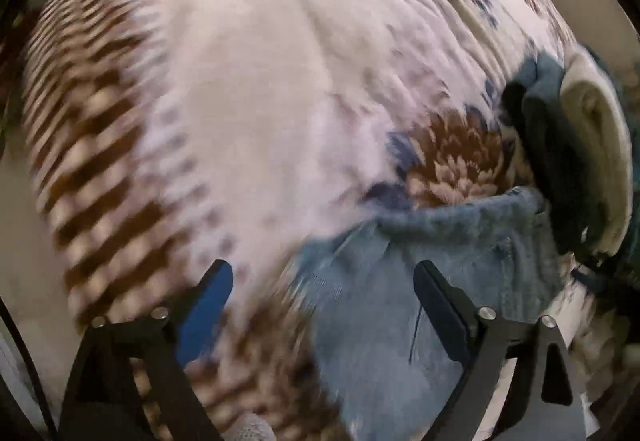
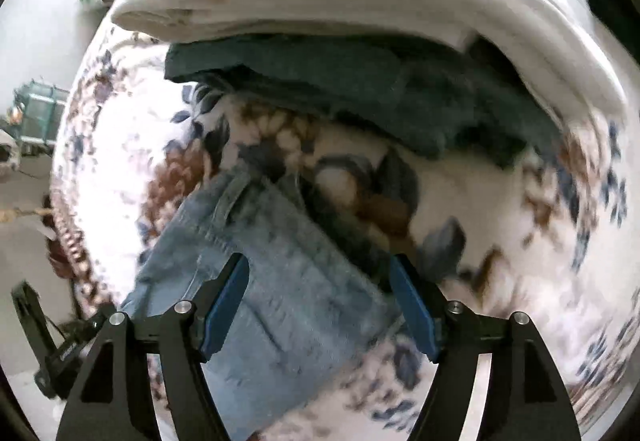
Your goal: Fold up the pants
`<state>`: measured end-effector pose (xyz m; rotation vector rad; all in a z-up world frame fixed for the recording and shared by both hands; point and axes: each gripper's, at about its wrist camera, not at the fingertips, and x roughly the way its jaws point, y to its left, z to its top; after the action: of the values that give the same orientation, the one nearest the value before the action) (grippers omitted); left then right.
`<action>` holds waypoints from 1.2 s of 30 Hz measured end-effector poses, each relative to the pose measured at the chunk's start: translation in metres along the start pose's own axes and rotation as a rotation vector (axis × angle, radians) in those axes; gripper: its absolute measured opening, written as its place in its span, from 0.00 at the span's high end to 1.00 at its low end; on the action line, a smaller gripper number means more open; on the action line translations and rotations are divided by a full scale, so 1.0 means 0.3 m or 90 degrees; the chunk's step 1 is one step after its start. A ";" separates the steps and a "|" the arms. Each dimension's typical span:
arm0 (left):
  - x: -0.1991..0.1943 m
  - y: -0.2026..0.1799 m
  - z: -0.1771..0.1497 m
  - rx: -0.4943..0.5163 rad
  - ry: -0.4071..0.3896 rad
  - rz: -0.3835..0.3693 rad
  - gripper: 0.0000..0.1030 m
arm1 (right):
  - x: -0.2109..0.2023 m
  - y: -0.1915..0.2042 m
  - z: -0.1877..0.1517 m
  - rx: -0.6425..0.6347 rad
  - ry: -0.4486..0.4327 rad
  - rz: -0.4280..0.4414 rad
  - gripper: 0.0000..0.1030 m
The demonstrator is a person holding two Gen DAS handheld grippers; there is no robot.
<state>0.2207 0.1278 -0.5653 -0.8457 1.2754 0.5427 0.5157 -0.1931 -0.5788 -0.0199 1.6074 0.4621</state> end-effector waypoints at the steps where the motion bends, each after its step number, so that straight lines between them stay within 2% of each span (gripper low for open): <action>1: -0.038 0.033 -0.043 -0.027 0.000 -0.003 0.10 | -0.002 -0.009 -0.031 0.010 0.004 0.014 0.27; 4: -0.082 0.104 -0.189 -0.106 0.032 -0.026 0.10 | 0.033 -0.036 -0.141 0.040 0.034 0.050 0.27; 6: -0.067 0.138 -0.293 -0.188 0.096 -0.066 0.10 | 0.088 -0.060 -0.206 0.071 0.056 0.063 0.27; 8: -0.024 0.121 -0.396 -0.262 0.148 -0.111 0.12 | 0.146 -0.095 -0.248 0.104 0.075 0.084 0.27; 10: 0.016 0.094 -0.482 -0.310 0.198 -0.158 0.12 | 0.203 -0.126 -0.278 0.129 0.091 0.103 0.27; 12: 0.060 0.066 -0.564 -0.356 0.237 -0.202 0.12 | 0.241 -0.142 -0.301 0.136 0.102 0.115 0.27; 14: 0.093 0.029 -0.597 -0.380 0.257 -0.226 0.12 | 0.254 -0.163 -0.315 0.136 0.107 0.112 0.27; 17: 0.141 -0.023 -0.607 -0.396 0.250 -0.249 0.12 | 0.266 -0.172 -0.320 0.126 0.111 0.114 0.27; 19: 0.186 -0.038 -0.594 -0.419 0.231 -0.267 0.12 | 0.271 -0.178 -0.317 0.121 0.116 0.115 0.27; 21: 0.226 -0.042 -0.562 -0.440 0.201 -0.261 0.12 | 0.265 -0.189 -0.312 0.116 0.115 0.114 0.27; 23: 0.256 -0.027 -0.541 -0.462 0.175 -0.249 0.12 | 0.262 -0.200 -0.294 0.124 0.117 0.136 0.27; 28: 0.288 0.011 -0.535 -0.519 0.148 -0.260 0.13 | 0.306 -0.225 -0.266 0.170 0.102 0.226 0.27; 30: 0.273 0.010 -0.530 -0.508 0.127 -0.241 0.28 | 0.336 -0.220 -0.243 0.187 0.092 0.256 0.27; 32: 0.267 0.014 -0.528 -0.500 0.112 -0.230 0.59 | 0.364 -0.211 -0.220 0.196 0.083 0.279 0.27; 34: 0.256 0.011 -0.509 -0.478 0.094 -0.219 0.67 | 0.380 -0.200 -0.198 0.204 0.062 0.294 0.29; 35: 0.251 0.009 -0.501 -0.471 0.089 -0.219 0.70 | 0.383 -0.194 -0.189 0.201 0.051 0.288 0.43; 36: 0.243 0.007 -0.494 -0.458 0.086 -0.218 0.71 | 0.380 -0.188 -0.183 0.198 0.039 0.272 0.47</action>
<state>0.1471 0.0039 -0.6461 -1.6884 1.0173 0.6843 0.4681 -0.2314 -0.7029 0.5576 1.7311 0.5364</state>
